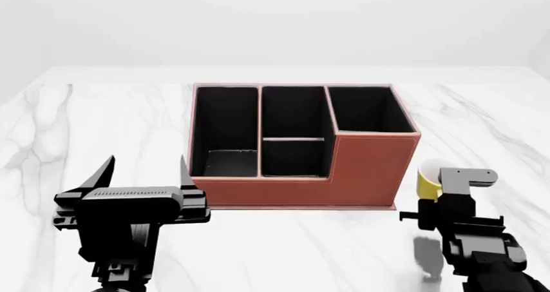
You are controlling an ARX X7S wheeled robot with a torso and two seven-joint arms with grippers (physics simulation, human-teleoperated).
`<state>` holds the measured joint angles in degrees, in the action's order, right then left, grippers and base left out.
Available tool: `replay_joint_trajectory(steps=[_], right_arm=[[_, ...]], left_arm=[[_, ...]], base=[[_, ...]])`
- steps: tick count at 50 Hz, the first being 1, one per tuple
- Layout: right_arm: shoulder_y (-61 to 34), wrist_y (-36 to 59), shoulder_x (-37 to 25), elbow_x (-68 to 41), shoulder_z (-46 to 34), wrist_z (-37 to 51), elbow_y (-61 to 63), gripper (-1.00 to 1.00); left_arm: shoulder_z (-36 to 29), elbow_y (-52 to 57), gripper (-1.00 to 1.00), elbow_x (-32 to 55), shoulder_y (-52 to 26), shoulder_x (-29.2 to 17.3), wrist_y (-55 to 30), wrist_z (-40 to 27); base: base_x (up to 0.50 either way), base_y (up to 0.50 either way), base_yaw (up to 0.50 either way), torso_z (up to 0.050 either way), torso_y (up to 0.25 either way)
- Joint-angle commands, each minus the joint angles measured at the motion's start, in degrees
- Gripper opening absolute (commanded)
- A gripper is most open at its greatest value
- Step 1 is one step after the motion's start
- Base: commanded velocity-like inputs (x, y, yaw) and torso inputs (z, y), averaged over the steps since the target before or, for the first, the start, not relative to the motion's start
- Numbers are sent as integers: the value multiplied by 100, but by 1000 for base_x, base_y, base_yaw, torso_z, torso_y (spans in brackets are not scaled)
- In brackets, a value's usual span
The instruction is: Pick up the yellow and white mug and place it to the right of the caddy.
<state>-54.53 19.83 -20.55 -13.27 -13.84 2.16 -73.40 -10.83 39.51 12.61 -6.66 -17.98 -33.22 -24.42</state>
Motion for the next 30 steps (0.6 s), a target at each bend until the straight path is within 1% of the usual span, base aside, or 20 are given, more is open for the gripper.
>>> replay_joint_trajectory(steps=[1, 30], right_arm=[[-76, -57, 41, 232, 41, -68, -136, -100], [127, 79, 105, 679, 502, -173, -152, -100]], left_arm=[[8, 14, 100, 27, 28, -23, 33, -20], [-15, 81, 100, 76, 64, -79, 52, -79]], base=[[0, 0, 0, 0, 0], [0, 0, 0, 0, 0]])
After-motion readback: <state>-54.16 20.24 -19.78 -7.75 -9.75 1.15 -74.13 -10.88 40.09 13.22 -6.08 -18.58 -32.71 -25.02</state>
